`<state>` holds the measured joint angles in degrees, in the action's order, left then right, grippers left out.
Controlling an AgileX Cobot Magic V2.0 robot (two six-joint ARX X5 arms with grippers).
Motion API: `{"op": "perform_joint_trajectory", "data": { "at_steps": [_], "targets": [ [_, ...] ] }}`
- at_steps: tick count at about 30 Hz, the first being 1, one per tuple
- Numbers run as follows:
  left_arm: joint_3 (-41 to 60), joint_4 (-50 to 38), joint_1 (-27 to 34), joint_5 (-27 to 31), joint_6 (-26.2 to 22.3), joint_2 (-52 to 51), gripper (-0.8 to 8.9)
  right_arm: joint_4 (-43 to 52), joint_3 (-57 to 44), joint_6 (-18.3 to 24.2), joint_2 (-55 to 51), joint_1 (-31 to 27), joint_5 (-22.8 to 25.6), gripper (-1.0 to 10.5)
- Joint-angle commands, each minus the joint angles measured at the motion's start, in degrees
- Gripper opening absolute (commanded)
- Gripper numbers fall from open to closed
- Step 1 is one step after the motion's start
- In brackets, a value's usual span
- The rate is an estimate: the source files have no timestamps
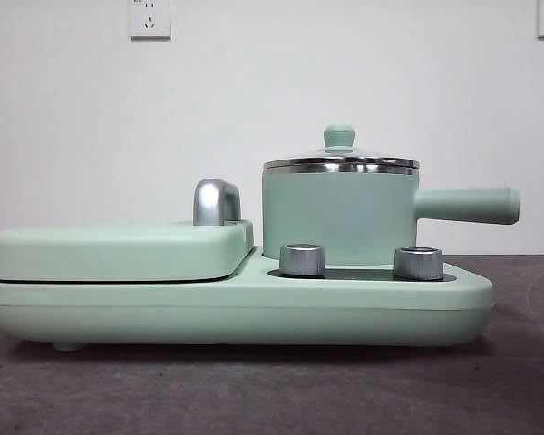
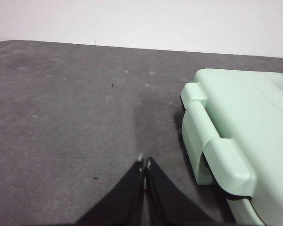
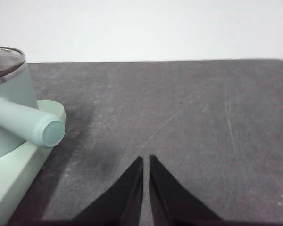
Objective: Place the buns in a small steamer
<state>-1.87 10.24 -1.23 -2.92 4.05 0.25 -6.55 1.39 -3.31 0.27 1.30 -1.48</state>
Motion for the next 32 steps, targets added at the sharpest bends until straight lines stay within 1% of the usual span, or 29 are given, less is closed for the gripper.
{"op": "perform_joint_trajectory", "data": {
  "at_steps": [1,5,32],
  "targets": [
    [1.1,0.5,0.1,0.2,-0.1,-0.1,0.07,-1.1,-0.7,1.4,-0.1,-0.1,0.0,0.2],
    [1.1,0.4,0.1,0.2,-0.1,-0.1,0.07,-3.6,-0.7,1.4,-0.1,-0.1,0.0,0.2],
    [1.1,0.5,0.1,0.2,-0.1,-0.1,0.07,-2.4,-0.7,1.4,-0.1,0.0,0.0,0.2]
  ]
}}
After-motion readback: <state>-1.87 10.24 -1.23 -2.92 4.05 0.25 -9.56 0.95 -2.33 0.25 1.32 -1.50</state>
